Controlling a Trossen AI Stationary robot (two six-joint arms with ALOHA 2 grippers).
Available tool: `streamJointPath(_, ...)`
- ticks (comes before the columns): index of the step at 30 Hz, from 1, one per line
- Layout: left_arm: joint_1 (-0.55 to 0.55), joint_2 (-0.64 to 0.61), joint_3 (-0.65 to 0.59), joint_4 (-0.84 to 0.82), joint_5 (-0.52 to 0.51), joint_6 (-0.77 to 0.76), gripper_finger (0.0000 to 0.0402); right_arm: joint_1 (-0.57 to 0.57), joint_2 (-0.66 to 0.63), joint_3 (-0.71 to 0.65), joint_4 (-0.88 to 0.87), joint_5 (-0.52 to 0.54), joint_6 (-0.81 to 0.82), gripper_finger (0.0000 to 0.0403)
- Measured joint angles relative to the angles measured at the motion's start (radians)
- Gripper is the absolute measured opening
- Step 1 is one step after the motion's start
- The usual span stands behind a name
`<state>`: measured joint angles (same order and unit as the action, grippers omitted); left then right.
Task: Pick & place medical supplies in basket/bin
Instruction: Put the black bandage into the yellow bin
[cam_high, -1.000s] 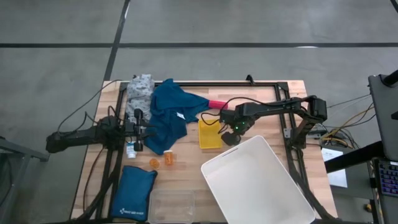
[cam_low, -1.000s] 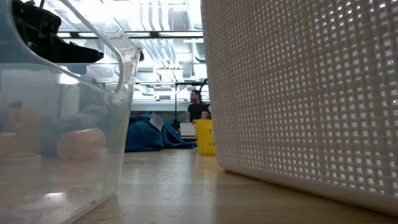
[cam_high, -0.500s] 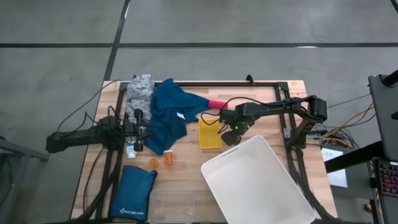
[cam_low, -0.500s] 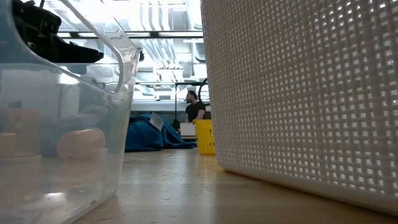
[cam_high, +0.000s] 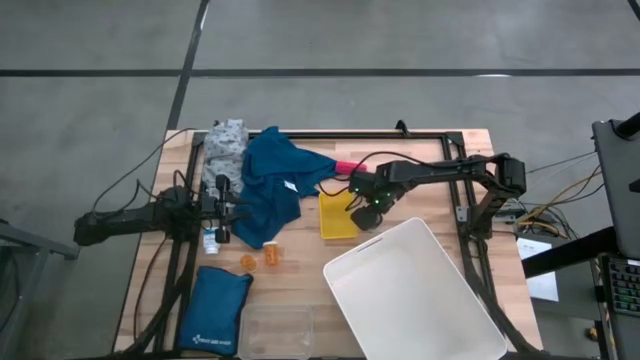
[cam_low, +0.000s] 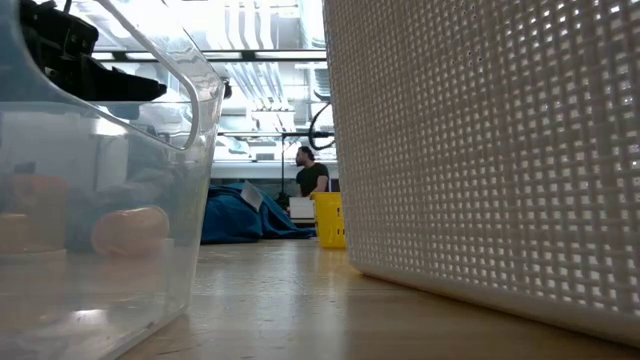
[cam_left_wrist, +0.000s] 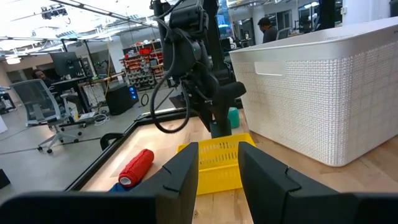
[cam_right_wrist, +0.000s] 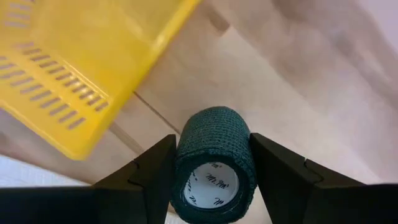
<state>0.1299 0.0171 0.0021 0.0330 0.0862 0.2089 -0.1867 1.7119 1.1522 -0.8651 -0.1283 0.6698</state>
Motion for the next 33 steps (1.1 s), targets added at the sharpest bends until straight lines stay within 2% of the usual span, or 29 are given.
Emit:
streamJointPath(13,0.000,0.000,0.000,0.000,0.000,0.000,0.0118,-0.001,0.000,0.103,-0.149,0.119,-0.101,0.0194)
streamJointPath(19,0.000,0.000,0.000,0.000,0.000,0.000,0.0118,-0.002,-0.002,0.159,-0.179,0.211,-0.156,0.0194)
streamJointPath(33,0.000,0.000,0.000,0.000,0.000,0.000,0.0118,-0.032,-0.002,0.239,-0.174,0.196,-0.154,0.0194)
